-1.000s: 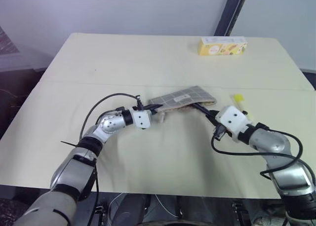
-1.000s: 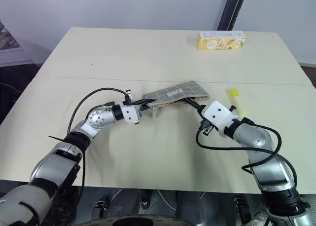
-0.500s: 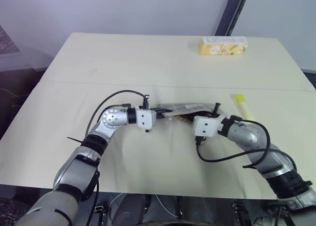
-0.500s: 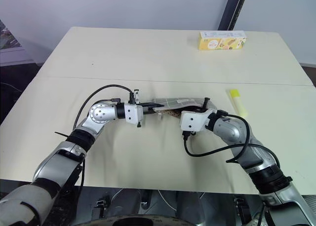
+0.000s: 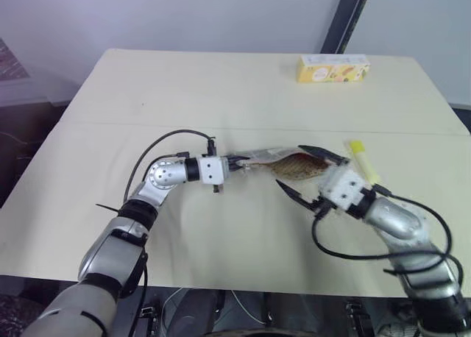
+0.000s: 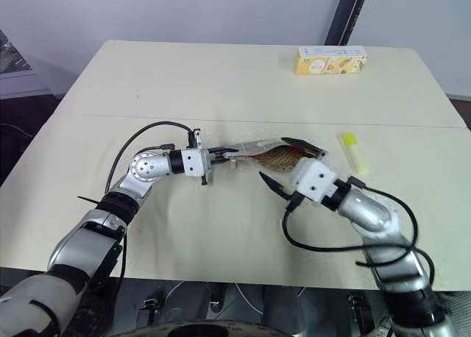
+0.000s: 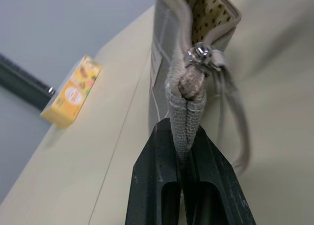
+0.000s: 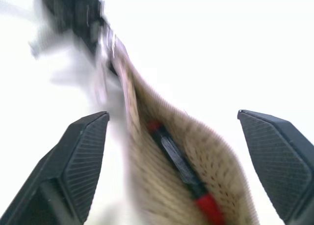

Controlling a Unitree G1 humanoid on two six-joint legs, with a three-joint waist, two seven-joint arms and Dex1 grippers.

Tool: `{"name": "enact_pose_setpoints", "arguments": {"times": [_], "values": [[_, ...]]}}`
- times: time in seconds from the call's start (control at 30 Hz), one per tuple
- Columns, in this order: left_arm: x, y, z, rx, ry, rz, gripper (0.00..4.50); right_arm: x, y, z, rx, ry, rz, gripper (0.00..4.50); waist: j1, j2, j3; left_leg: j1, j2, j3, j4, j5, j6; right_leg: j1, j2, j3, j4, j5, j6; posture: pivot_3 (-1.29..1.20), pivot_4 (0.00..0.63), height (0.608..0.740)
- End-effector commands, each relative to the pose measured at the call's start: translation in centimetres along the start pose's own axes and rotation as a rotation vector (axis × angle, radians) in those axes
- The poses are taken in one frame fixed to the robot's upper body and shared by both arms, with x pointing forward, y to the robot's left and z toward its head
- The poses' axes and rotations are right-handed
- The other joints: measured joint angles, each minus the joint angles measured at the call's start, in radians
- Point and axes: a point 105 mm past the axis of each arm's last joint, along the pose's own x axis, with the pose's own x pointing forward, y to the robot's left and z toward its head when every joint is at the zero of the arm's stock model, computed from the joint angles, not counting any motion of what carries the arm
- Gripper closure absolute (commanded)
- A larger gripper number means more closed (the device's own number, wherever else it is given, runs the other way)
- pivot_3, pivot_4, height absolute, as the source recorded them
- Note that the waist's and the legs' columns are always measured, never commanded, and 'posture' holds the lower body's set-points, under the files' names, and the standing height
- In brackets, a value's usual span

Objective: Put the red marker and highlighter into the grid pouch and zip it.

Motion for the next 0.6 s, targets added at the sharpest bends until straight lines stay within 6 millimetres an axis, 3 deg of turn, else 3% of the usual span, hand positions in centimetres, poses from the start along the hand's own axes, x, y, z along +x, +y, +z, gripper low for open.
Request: {"name": "enact_pose_setpoints", "arguments": {"times": [0.03,0.1,0.2,0.27,0.47,0.6], "values": [[-0.2,1.8,0.2,0.037,0.012,0.071,4.50,-1.9,-3.7,1.6,0.089,-0.080,-0.209,0.07,-0.002,0.000,0.000,0.000,0.000,0.001,0.000,0.000,0.000,0.000,0.000,0.000,0.000,0.000,0.000,0.00,0.150,0.740],[-0.2,1.8,0.1,0.039,0.017,0.078,4.50,-3.1,-5.8,0.1,0.150,-0.031,-0.327,0.07,-0.001,0.000,0.000,0.000,0.000,0.001,0.001,0.000,0.000,0.000,0.000,0.000,0.000,0.000,0.000,0.00,0.150,0.740],[0.1,1.5,0.1,0.044,0.014,0.069,4.50,-5.4,-9.3,-5.9,0.152,0.306,-0.519,0.07,0.000,0.000,0.000,0.001,0.000,0.001,0.002,0.000,0.000,0.000,0.000,0.000,0.000,0.000,0.000,0.00,0.150,0.740],[0.4,1.4,0.3,0.045,0.008,0.067,4.50,-7.0,-10.9,-8.2,0.183,0.437,-0.624,0.07,0.002,0.000,0.000,0.001,0.000,0.001,0.001,0.000,0.000,-0.001,0.000,0.000,0.000,0.000,-0.001,0.00,0.150,0.740],[0.8,0.8,0.5,0.046,-0.007,0.053,4.50,-5.8,-12.0,-11.1,0.328,0.520,-0.600,0.07,-0.010,0.001,0.000,-0.001,0.000,0.002,-0.002,0.000,0.000,-0.002,0.000,0.001,0.001,0.000,-0.001,0.00,0.150,0.740],[0.8,0.8,0.6,0.053,-0.010,0.055,4.50,-6.0,-12.2,-13.9,0.418,0.652,-0.584,0.07,-0.011,0.001,0.000,0.000,0.000,0.002,-0.001,0.000,0.000,-0.001,0.000,0.001,0.001,0.000,-0.001,0.00,0.150,0.740]]}}
